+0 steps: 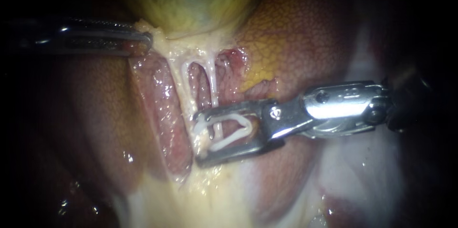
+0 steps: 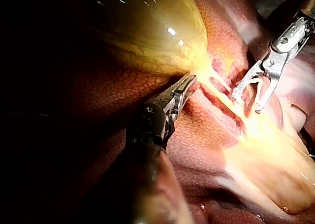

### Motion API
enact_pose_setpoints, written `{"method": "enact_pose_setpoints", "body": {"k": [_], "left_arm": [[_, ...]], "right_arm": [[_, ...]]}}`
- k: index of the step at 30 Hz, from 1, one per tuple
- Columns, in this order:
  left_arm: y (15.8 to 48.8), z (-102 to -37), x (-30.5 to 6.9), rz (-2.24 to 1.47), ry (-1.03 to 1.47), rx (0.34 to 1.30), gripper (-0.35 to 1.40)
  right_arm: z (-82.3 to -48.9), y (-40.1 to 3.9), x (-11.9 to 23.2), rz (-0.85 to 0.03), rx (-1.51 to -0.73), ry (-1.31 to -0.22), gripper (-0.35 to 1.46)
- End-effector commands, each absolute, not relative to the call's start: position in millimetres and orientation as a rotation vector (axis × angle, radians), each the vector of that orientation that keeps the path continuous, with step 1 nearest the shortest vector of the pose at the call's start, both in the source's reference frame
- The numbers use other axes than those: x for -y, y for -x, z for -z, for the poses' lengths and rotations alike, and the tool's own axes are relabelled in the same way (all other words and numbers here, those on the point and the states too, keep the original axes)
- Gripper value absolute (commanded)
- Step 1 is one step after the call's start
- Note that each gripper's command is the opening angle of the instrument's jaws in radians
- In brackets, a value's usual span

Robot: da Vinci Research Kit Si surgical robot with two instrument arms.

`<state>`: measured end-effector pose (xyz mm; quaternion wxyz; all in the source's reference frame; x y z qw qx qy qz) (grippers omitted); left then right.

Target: Clipping first clip left tube

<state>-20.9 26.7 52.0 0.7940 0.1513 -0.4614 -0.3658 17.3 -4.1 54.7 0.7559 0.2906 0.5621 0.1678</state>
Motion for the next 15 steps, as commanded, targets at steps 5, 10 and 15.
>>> {"method": "enact_pose_setpoints", "body": {"k": [5,10,15], "left_arm": [[20.9,-52.1,-26.6,0.786,-0.325,0.992,-0.35],[20.9,-52.0,-26.6,0.786,-0.325,0.992,-0.35],[20.9,-52.0,-26.7,0.786,-0.325,0.992,-0.35]], "right_arm": [[-55.9,-16.9,3.9,-0.365,-1.225,-0.638,0.36],[-57.3,-16.8,4.0,-0.383,-1.218,-0.654,0.36],[-59.5,-17.0,4.0,-0.392,-1.212,-0.667,0.38]]}}
